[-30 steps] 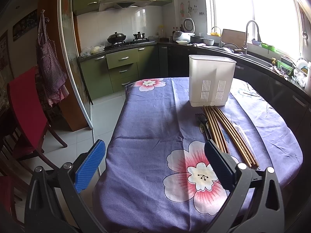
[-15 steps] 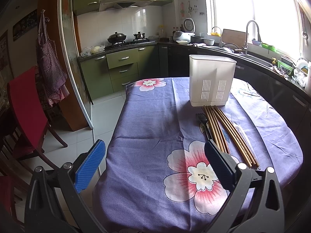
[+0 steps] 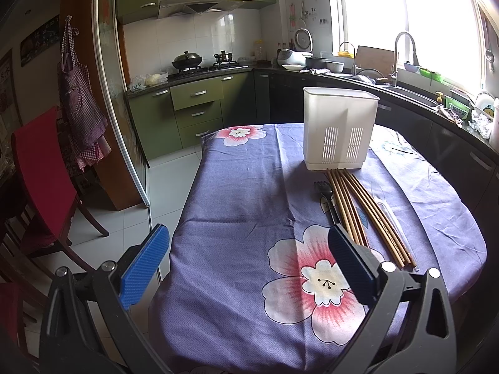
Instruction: Organize utensils
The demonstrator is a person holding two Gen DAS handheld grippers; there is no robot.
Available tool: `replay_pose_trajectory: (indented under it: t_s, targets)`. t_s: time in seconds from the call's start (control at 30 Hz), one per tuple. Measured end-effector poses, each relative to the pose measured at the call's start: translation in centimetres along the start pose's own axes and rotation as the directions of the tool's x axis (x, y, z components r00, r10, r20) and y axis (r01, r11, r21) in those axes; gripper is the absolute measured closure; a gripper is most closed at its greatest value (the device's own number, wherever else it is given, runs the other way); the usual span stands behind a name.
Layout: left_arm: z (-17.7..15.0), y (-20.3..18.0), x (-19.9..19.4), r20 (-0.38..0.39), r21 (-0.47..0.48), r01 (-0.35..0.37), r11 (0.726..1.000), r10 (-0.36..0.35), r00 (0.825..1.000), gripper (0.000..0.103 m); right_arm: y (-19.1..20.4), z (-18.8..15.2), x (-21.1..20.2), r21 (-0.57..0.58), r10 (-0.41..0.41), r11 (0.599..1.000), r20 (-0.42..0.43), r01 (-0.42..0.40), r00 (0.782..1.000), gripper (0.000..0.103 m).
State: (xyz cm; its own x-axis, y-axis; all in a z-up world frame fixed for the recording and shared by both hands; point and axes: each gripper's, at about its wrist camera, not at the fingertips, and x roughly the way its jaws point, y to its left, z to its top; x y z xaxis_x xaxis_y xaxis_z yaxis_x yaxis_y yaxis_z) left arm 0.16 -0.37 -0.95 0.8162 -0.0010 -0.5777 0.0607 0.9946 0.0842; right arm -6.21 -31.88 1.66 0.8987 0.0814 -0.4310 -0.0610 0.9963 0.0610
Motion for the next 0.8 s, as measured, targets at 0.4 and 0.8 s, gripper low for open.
replay_pose_trajectory:
  t_s: [0.4,0.8]
  targets:
    - [-0.1,-0.1,0.1,-0.002,0.003,-0.001,1.000,0.001,1.000,0.006,-0.1,-0.1,0.3,0.004,-0.008,1.000,-0.007,0.009,1.000,0.004]
    - [2.8,-2.2,4.7,-0.177,0.052,0.077,0.996,-0.066,0.982,0.006,-1.7,2.3,7.4,-0.033,0.072,0.996,-0.304,-0.086,0.950,0.004]
